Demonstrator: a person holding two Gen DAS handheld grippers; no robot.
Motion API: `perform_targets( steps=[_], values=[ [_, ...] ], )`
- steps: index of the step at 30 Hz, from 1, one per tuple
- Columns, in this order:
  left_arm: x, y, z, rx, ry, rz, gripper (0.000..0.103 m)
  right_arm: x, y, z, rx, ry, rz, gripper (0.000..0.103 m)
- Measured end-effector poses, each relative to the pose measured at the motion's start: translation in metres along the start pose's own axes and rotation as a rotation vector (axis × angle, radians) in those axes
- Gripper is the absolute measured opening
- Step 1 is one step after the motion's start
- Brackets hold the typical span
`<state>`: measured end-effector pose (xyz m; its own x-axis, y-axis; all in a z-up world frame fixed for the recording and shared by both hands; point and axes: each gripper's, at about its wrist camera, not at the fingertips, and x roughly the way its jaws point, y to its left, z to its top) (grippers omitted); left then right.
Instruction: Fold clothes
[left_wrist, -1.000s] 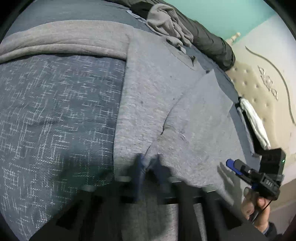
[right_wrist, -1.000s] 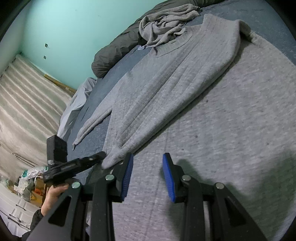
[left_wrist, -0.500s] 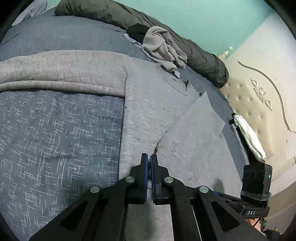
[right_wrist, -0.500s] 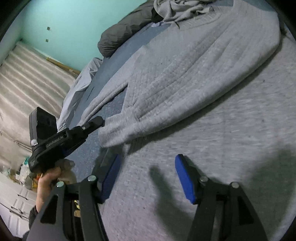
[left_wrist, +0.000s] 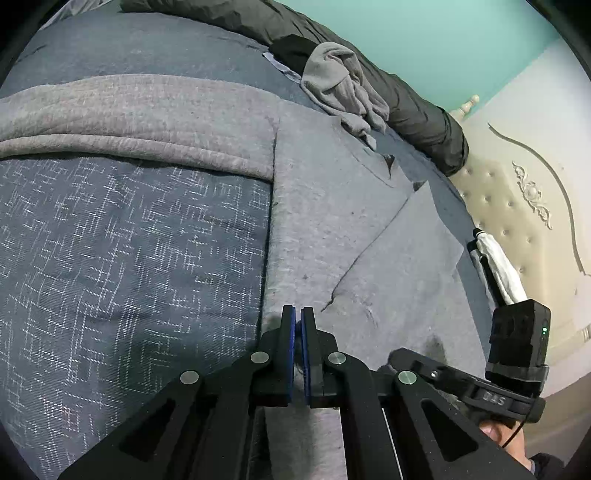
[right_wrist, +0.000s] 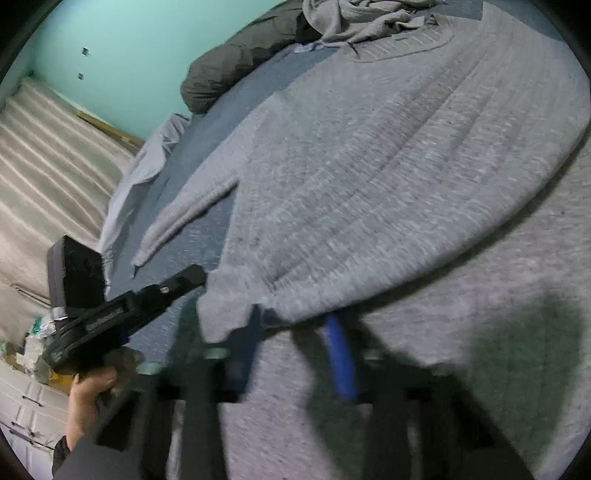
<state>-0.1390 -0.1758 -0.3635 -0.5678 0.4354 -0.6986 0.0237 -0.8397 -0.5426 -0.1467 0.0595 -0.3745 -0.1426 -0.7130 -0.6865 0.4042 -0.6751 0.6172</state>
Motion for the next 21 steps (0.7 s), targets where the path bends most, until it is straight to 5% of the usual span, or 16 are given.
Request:
perform_targets(
  steps=[2, 9, 15, 18, 20, 21],
  values=[
    [-0.002, 0.0, 0.0, 0.002, -0.006, 0.0, 0.003, 0.0, -0.003, 0.0, 0.011, 0.005, 0.004, 0.006],
    [-0.007, -0.009, 0.001, 0.025, -0.022, -0.022, 0.003, -0.028, -0.019, -0.006, 0.047, -0.053, 0.031, 0.003],
    [0.0, -0.008, -0.005, 0.015, 0.006, -0.022, 0.003, -0.02, -0.023, -0.021, 0.075, 0.044, 0.024, 0.003],
    [-0.001, -0.007, -0.005, 0.012, 0.006, -0.024, 0.003, -0.021, -0.032, -0.024, 0.174, 0.011, 0.085, 0.01],
    [-0.003, -0.004, -0.002, 0.005, 0.002, -0.021, 0.003, -0.023, -0.028, -0.027, 0.183, -0.003, 0.091, 0.038],
    [-0.005, -0.002, -0.002, -0.005, -0.001, -0.021, 0.003, -0.023, -0.023, -0.028, 0.162, -0.005, 0.085, 0.039]
  ],
)
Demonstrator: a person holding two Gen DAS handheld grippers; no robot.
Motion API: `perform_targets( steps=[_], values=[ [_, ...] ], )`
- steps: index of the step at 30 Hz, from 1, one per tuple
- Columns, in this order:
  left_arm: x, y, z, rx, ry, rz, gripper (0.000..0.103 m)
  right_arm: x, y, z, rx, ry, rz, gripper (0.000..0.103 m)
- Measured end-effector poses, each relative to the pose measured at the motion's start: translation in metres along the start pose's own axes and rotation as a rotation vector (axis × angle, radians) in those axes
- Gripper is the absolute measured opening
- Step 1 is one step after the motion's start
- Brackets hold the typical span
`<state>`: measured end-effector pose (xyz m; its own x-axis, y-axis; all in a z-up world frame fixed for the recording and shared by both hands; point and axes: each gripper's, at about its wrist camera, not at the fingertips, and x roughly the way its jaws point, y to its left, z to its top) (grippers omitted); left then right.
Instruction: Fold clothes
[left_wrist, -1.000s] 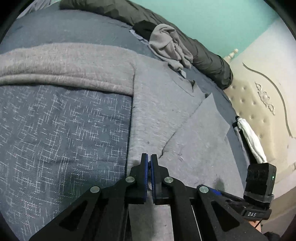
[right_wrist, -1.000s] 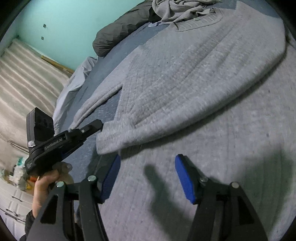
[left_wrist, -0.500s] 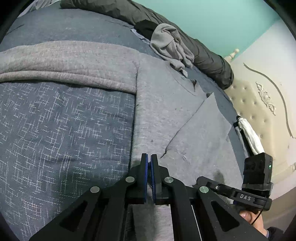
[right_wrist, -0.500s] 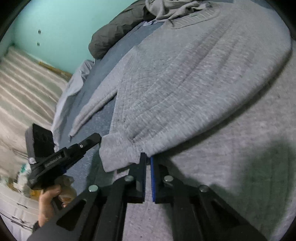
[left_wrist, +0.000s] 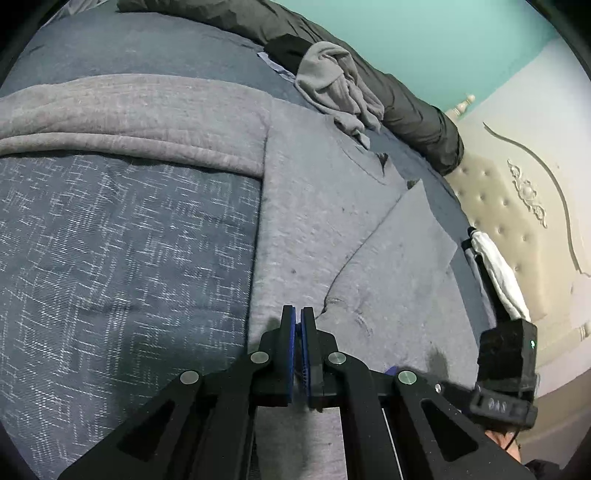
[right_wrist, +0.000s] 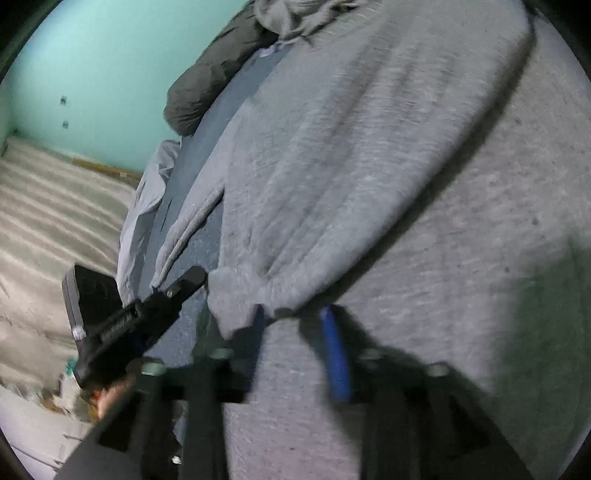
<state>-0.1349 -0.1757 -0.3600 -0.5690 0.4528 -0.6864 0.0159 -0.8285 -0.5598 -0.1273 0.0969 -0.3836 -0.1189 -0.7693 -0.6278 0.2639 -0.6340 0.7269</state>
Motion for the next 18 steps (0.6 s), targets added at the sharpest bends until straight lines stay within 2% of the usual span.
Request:
perform_targets(
  steps=[2, 9, 10, 12, 13, 18],
  values=[
    [-0.001, 0.0, 0.0, -0.004, 0.0, -0.003, 0.003, 0.004, 0.012, -0.003, -0.043, 0.009, -0.006, 0.039],
    [-0.003, -0.001, -0.001, -0.004, -0.001, -0.011, 0.003, 0.035, 0.032, -0.007, -0.055, 0.024, -0.008, 0.039],
    [-0.003, -0.001, -0.001, -0.003, -0.002, -0.012, 0.003, 0.038, 0.031, -0.005, -0.051, 0.024, 0.0, 0.036],
    [-0.004, -0.001, 0.0, -0.002, -0.004, -0.012, 0.003, 0.046, 0.03, -0.005, -0.042, 0.04, 0.027, 0.01],
    [-0.004, -0.001, 0.0, -0.003, -0.005, -0.013, 0.003, 0.046, 0.03, -0.006, -0.045, 0.039, 0.031, 0.003],
    [-0.003, 0.0, 0.0, -0.005, 0.001, -0.013, 0.003, 0.031, 0.039, -0.012, -0.086, 0.051, 0.012, 0.002]
  ],
)
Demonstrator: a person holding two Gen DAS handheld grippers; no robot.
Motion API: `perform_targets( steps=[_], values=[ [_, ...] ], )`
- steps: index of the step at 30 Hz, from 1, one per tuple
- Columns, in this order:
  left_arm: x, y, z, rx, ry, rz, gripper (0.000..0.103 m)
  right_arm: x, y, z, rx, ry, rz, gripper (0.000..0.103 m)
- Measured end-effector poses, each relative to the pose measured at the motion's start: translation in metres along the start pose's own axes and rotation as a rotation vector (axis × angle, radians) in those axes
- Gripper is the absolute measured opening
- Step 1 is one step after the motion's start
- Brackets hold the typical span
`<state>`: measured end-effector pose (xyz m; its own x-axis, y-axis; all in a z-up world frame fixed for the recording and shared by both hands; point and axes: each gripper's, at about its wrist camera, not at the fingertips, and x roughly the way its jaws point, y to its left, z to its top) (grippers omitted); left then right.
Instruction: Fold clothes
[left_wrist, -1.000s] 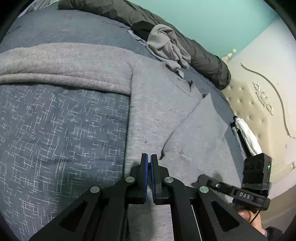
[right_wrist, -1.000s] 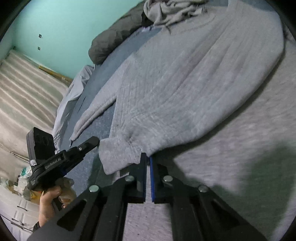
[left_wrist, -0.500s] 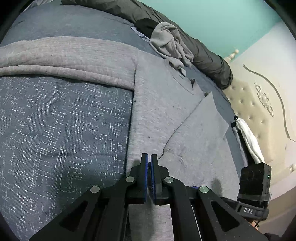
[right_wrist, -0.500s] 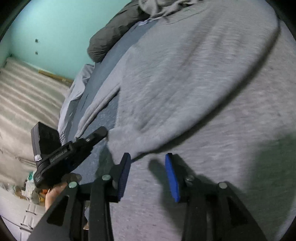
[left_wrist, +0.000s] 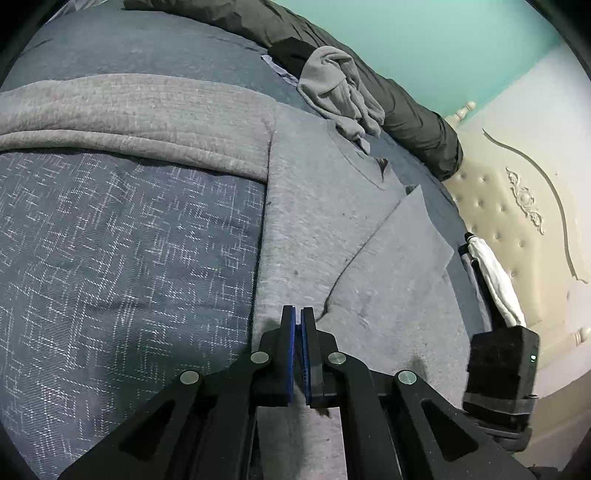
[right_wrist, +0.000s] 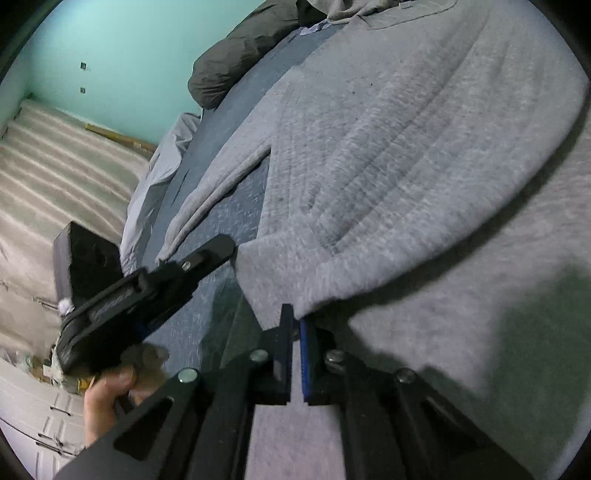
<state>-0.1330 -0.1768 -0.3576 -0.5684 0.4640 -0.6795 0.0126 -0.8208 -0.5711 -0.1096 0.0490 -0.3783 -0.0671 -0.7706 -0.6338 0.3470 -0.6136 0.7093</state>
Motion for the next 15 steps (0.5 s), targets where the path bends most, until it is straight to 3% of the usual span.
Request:
perform_targets(
  steps=[8, 15],
  values=[
    [0.01, -0.006, -0.014, 0.029, 0.046, 0.065, 0.003, 0.008, -0.016, -0.007, 0.078, 0.055, -0.049, 0.002],
    [0.008, 0.012, -0.023, -0.015, 0.056, 0.128, 0.0, 0.007, -0.015, -0.002, 0.101, 0.071, -0.066, 0.005]
  ],
)
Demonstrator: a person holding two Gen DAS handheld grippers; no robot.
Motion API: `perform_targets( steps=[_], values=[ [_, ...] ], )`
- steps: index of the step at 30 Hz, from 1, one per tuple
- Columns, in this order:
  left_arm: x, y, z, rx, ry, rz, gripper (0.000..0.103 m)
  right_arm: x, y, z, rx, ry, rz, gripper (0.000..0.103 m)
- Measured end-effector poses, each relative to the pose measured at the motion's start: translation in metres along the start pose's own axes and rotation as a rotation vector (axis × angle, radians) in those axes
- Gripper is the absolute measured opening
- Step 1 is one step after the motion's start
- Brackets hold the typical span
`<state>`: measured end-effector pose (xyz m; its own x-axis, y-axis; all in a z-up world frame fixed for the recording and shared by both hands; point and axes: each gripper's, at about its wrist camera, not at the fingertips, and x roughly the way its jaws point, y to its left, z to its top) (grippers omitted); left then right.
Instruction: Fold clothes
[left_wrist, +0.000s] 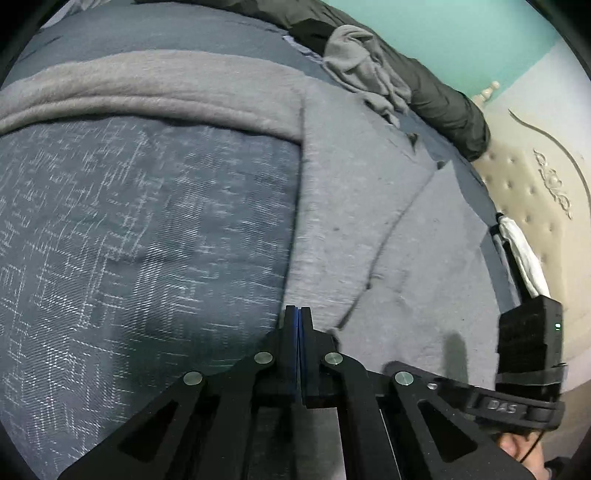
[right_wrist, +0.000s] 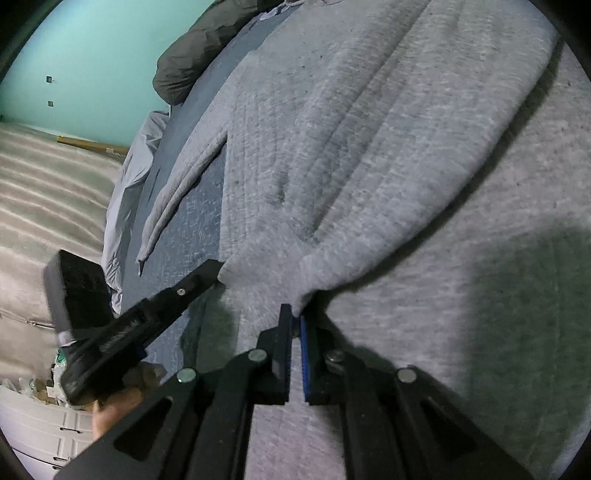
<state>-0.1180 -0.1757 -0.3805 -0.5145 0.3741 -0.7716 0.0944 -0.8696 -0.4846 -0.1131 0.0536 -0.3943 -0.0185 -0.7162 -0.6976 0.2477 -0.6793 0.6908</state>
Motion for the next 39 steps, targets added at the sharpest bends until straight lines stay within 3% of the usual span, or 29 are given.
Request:
perform_targets(
  steps=[5, 10, 15, 18, 20, 24, 28, 36, 37, 38, 39],
  values=[
    [-0.014, -0.004, 0.005, 0.002, -0.042, -0.017, 0.0, -0.035, 0.004, 0.008, -0.09, -0.009, -0.048, 0.029],
    [-0.019, -0.034, 0.007, 0.091, -0.056, -0.03, 0.0, -0.108, -0.023, 0.042, -0.126, -0.131, -0.087, 0.03],
    [-0.003, -0.054, 0.003, 0.138, -0.017, -0.035, 0.0, -0.179, -0.079, 0.089, -0.096, -0.28, -0.227, 0.032],
    [0.007, -0.055, 0.0, 0.141, -0.001, -0.009, 0.0, -0.209, -0.105, 0.118, -0.097, -0.368, -0.307, 0.04],
    [0.013, -0.053, 0.001, 0.127, 0.011, 0.004, 0.0, -0.219, -0.125, 0.137, -0.093, -0.381, -0.365, 0.051],
    [0.02, -0.048, -0.001, 0.114, 0.026, 0.015, 0.0, -0.209, -0.154, 0.176, -0.117, -0.333, -0.491, 0.051],
    [0.026, -0.048, -0.003, 0.12, 0.037, 0.026, 0.0, -0.201, -0.176, 0.195, -0.184, -0.304, -0.551, 0.051],
    [0.032, -0.049, -0.003, 0.135, 0.043, 0.044, 0.0, -0.168, -0.184, 0.233, -0.278, -0.289, -0.646, 0.051],
    [0.034, -0.049, -0.004, 0.137, 0.048, 0.048, 0.0, -0.167, -0.184, 0.235, -0.3, -0.298, -0.668, 0.046],
    [0.036, -0.048, -0.004, 0.137, 0.055, 0.048, 0.0, -0.169, -0.185, 0.236, -0.307, -0.31, -0.681, 0.031],
    [0.038, -0.047, -0.005, 0.136, 0.062, 0.048, 0.0, -0.171, -0.188, 0.238, -0.305, -0.318, -0.698, 0.026]
  ],
)
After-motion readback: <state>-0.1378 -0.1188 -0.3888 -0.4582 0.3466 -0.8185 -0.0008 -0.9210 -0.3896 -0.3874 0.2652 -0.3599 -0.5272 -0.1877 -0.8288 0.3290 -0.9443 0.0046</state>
